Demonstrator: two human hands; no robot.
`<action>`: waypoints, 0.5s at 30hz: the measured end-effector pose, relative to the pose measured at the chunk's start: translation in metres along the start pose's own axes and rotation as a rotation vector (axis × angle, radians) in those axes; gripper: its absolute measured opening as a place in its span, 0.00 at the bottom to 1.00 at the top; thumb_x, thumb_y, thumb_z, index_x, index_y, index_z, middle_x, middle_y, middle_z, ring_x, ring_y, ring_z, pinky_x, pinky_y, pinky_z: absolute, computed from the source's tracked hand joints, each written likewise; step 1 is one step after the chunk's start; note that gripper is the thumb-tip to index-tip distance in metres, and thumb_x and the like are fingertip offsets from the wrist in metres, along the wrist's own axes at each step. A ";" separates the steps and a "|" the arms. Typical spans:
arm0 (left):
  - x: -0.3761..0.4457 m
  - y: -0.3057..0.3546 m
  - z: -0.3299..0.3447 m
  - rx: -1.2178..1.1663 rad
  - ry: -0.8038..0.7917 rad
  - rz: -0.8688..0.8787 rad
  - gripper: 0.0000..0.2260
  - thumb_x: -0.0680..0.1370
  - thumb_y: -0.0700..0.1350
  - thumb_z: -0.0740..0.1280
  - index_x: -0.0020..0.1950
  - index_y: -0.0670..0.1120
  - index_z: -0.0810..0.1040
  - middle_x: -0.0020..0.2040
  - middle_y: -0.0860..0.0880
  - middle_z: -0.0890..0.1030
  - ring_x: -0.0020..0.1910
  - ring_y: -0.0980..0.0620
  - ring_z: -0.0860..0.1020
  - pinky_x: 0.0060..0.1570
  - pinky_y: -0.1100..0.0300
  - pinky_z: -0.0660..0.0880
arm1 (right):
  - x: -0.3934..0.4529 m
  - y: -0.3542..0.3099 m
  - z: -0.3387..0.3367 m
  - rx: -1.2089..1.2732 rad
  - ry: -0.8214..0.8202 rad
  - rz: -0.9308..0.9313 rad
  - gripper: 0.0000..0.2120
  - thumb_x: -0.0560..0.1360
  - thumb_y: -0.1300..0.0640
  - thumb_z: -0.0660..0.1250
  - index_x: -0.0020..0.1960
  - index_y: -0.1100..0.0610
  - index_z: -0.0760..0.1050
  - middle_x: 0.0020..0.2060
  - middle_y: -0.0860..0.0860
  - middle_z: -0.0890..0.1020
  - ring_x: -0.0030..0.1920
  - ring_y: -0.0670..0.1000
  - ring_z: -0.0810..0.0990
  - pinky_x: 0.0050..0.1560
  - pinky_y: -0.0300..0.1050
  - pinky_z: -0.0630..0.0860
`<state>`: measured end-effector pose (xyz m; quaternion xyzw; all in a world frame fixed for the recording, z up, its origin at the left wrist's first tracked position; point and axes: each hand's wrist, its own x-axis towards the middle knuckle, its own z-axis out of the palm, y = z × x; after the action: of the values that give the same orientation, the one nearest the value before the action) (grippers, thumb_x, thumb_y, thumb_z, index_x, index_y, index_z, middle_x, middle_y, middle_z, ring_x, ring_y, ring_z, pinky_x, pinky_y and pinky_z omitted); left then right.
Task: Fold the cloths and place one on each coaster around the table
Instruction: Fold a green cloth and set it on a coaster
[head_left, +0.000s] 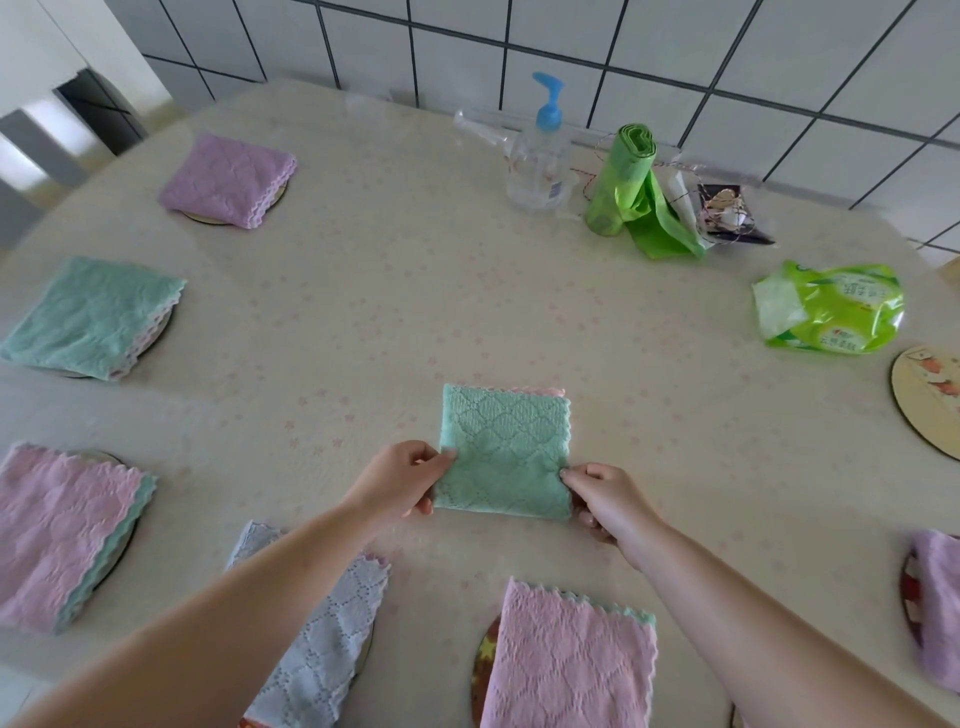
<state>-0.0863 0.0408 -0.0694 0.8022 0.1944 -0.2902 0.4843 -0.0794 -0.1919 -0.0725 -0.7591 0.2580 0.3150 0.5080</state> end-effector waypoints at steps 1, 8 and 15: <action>0.000 -0.001 0.001 0.030 0.006 0.016 0.16 0.78 0.54 0.62 0.44 0.42 0.78 0.23 0.51 0.77 0.21 0.58 0.70 0.25 0.66 0.64 | -0.001 0.001 0.000 -0.020 0.007 -0.022 0.09 0.75 0.56 0.62 0.36 0.55 0.71 0.19 0.46 0.68 0.21 0.47 0.63 0.24 0.35 0.55; -0.001 -0.011 0.003 0.116 0.034 0.085 0.12 0.78 0.53 0.61 0.40 0.48 0.76 0.25 0.50 0.78 0.25 0.56 0.74 0.33 0.61 0.69 | -0.012 0.012 0.004 -0.141 0.047 -0.182 0.11 0.76 0.57 0.61 0.34 0.55 0.71 0.18 0.44 0.72 0.22 0.44 0.73 0.29 0.39 0.66; -0.006 -0.008 0.004 0.102 0.082 0.086 0.11 0.78 0.54 0.62 0.44 0.47 0.74 0.31 0.51 0.78 0.27 0.57 0.74 0.32 0.62 0.69 | -0.013 0.015 0.004 -0.075 0.069 -0.189 0.07 0.77 0.55 0.62 0.41 0.53 0.75 0.21 0.45 0.75 0.24 0.44 0.74 0.31 0.40 0.68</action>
<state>-0.0961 0.0408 -0.0723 0.8446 0.1647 -0.2455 0.4464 -0.0996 -0.1926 -0.0728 -0.8088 0.1906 0.2488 0.4975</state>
